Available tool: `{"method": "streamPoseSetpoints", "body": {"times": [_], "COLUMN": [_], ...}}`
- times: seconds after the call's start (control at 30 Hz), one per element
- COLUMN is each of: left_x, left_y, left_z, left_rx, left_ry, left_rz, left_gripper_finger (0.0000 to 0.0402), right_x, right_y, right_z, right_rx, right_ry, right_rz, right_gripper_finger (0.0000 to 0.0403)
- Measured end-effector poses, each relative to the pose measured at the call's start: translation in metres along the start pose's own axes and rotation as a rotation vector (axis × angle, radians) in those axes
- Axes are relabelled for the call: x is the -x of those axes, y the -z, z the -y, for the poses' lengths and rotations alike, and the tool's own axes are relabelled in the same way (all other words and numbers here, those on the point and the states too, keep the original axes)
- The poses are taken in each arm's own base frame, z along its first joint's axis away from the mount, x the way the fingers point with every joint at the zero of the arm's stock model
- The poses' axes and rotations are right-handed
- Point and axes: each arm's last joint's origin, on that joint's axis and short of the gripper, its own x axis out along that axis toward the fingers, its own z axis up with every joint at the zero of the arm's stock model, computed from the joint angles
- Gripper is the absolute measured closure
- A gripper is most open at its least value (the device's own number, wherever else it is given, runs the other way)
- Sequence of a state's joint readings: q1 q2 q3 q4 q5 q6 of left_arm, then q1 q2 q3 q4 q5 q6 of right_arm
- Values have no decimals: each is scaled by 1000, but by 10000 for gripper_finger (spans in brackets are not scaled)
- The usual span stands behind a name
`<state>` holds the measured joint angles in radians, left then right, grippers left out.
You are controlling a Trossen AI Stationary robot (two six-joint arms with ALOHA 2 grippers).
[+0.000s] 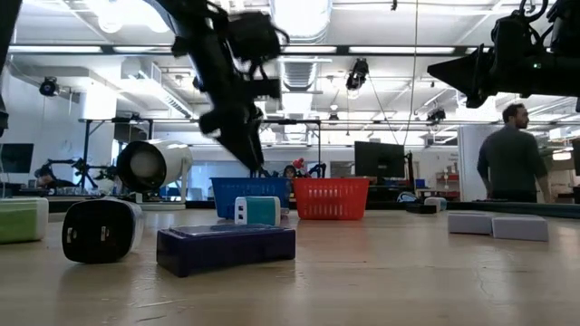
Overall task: Pick & Place Office items
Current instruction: Put the right pink charger adapter into the red bin
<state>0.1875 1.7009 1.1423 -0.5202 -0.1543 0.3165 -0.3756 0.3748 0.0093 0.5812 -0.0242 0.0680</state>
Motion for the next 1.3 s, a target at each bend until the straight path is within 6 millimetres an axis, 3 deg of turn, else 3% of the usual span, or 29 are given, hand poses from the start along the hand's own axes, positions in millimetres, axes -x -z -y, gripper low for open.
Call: {"method": "streamPoseSetpoints", "body": {"times": [0.07, 0.23, 0.37, 0.47, 0.57, 0.7, 1.0, 1.17, 1.3], "left_x": [23, 103, 160, 183, 183, 166, 127, 123, 104], "left_y": [-2, 4, 32, 65, 101, 141, 190, 196, 201], "left_z": [-4, -14, -12, -3, 10, 25, 47, 50, 56], "left_rx": [27, 83, 122, 150, 192, 190, 138, 131, 105], "left_ry": [-20, -48, -31, -9, -9, -39, -104, -116, -90], "left_rz": [65, 307, 540, 726, 863, 971, 1069, 1131, 1097], "left_gripper_finger": [98, 124, 163, 217, 291, 386, 396, 396, 399], "right_x": [0, 0, 0, 0, 0, 0, 0, 0, -1], "right_y": [0, 0, 0, 0, 0, 0, 0, 0, -1], "right_z": [0, 0, 0, 0, 0, 0, 0, 0, 0], "right_rx": [-1, 22, 53, 64, 52, 53, 45, -11, -55], "right_ry": [0, 0, 0, 0, 0, 0, 1, 0, 0], "right_rz": [0, 1, 2, 1, -1, 3, -3, 2, -2], "right_gripper_finger": [394, 394, 394, 394, 394, 394, 394, 394, 394]}}
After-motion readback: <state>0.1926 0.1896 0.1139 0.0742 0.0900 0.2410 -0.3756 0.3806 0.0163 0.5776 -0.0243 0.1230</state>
